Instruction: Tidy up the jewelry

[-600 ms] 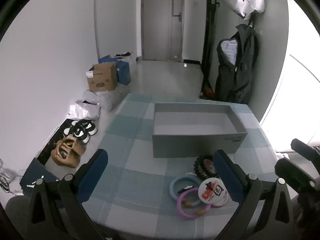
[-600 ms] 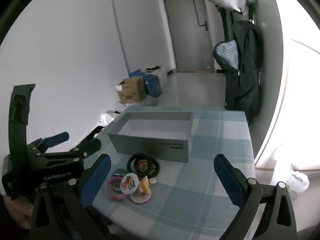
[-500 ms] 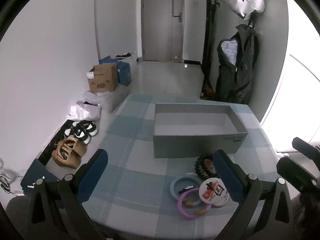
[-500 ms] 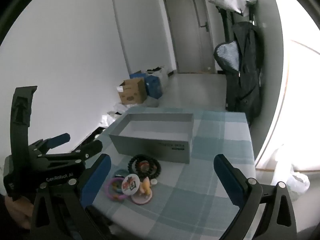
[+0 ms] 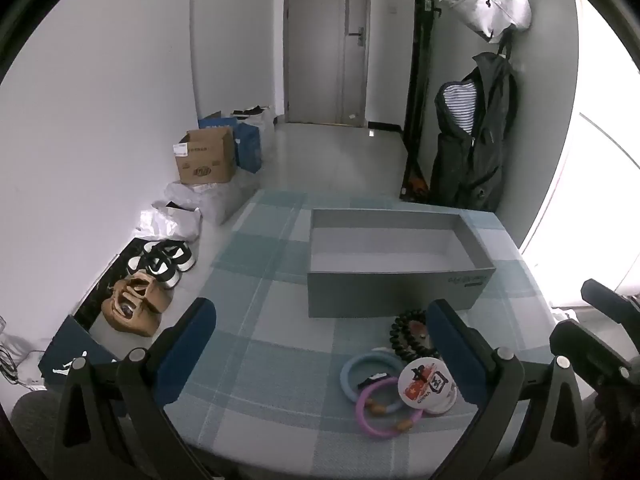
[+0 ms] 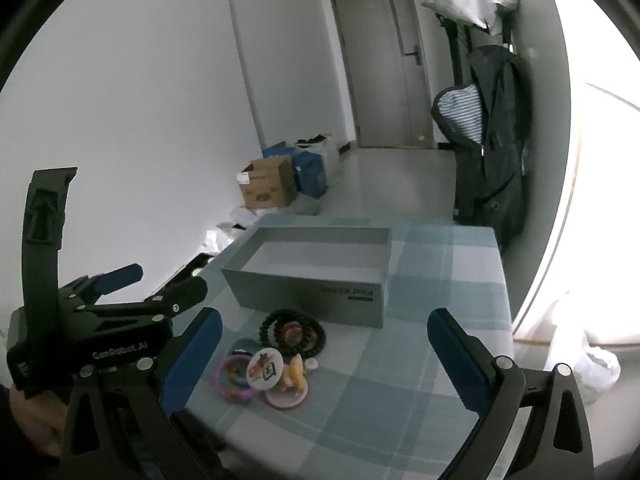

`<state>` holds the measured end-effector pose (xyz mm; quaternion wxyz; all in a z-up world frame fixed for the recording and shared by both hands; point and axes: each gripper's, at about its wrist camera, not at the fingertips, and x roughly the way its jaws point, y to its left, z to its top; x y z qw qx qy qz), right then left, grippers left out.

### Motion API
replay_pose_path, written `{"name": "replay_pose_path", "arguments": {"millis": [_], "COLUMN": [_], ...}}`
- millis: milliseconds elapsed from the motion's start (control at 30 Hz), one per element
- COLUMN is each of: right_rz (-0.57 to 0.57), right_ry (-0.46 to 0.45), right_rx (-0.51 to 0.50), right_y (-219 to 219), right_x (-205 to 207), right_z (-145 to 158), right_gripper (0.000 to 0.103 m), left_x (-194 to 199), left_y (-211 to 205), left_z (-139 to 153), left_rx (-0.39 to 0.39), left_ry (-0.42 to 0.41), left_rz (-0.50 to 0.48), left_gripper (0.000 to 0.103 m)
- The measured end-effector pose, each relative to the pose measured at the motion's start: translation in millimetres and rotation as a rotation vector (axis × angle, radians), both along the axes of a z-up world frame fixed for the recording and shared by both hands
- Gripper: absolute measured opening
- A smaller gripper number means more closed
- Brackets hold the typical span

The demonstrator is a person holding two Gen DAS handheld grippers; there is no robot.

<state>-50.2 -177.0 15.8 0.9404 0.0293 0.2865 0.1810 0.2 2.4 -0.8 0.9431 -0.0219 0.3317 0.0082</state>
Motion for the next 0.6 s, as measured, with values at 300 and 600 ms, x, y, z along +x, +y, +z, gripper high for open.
{"name": "replay_pose_path", "arguments": {"millis": [300,600], "right_rz": [-0.001,-0.002], "right_ry": [0.007,0.005], "right_rx": [0.006,0.005], "right_y": [-1.8,-3.9], "right_x": [0.6,0.3], "right_z": [-1.7,-1.8], "right_gripper": [0.103,0.103], "left_x": [0.2,-0.2], "left_y": [1.6,3.7], "left_z": [-2.6,-2.7], "left_rx": [0.003,-0.003], "left_ry": [0.001,-0.005], "left_rz": [0.018,0.019], "left_gripper": [0.102,0.102]}}
